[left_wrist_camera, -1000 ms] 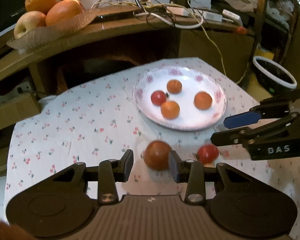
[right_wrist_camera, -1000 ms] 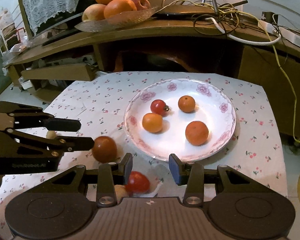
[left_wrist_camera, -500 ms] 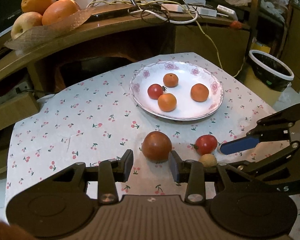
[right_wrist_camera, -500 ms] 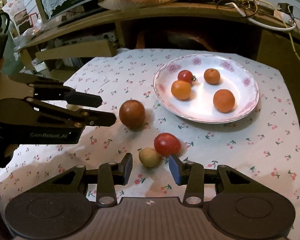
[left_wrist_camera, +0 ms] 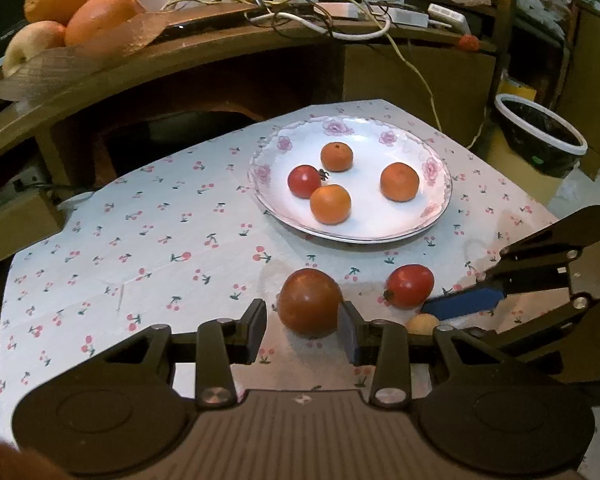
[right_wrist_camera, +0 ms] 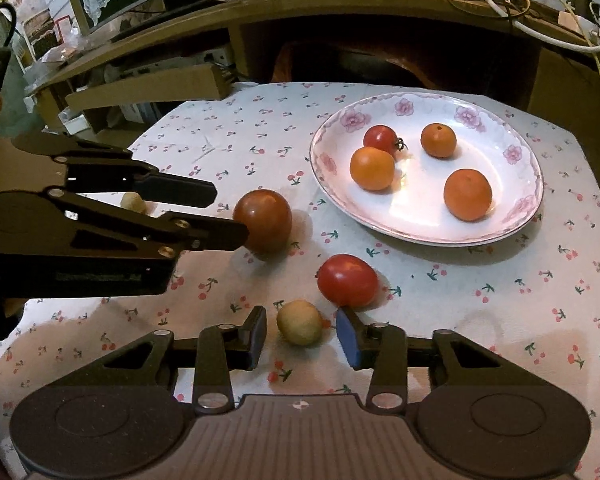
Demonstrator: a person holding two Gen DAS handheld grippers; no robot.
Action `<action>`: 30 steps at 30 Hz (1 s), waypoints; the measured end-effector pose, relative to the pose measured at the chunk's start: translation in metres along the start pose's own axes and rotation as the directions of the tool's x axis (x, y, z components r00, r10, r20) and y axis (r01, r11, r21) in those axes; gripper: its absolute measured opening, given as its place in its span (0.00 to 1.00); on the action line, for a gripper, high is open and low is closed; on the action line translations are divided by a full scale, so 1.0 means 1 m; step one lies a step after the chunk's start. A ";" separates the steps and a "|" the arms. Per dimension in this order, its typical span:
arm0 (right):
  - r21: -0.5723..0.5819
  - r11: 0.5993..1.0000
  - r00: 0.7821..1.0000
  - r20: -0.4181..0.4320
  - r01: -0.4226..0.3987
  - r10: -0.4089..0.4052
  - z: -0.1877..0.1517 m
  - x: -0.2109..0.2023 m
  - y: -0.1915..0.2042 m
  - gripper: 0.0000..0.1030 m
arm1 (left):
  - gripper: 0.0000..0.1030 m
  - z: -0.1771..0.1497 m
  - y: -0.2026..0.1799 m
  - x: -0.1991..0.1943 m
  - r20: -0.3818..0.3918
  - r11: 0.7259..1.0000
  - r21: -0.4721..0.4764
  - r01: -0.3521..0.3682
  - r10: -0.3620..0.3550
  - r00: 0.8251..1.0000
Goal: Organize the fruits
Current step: 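Close the right tool on the brown kiwi while the left tool grasps the dark red tomato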
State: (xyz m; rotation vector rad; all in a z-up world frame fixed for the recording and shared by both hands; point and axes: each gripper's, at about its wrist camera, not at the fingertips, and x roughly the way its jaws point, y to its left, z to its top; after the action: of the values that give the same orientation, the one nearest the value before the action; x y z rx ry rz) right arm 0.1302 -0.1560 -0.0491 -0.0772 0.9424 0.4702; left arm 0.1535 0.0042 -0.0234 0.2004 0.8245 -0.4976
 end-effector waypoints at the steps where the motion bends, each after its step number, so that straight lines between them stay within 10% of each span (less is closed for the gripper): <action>1: -0.005 1.000 1.000 0.000 0.007 -0.007 0.000 0.000 0.000 0.29 | 0.42 0.001 -0.002 0.003 -0.001 1.000 0.006 0.000 0.000 1.000; 30: 0.050 0.998 0.999 -0.010 0.034 -0.033 -0.012 -0.028 -0.033 0.24 | 0.45 -0.001 -0.018 0.012 -0.061 1.000 -0.015 -0.021 0.020 0.998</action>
State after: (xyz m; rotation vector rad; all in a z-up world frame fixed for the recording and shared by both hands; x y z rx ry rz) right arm 0.1211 -0.1988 -0.0388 -0.0499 0.9600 0.4152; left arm 0.1504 -0.0152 -0.0327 0.2100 0.8844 -0.4670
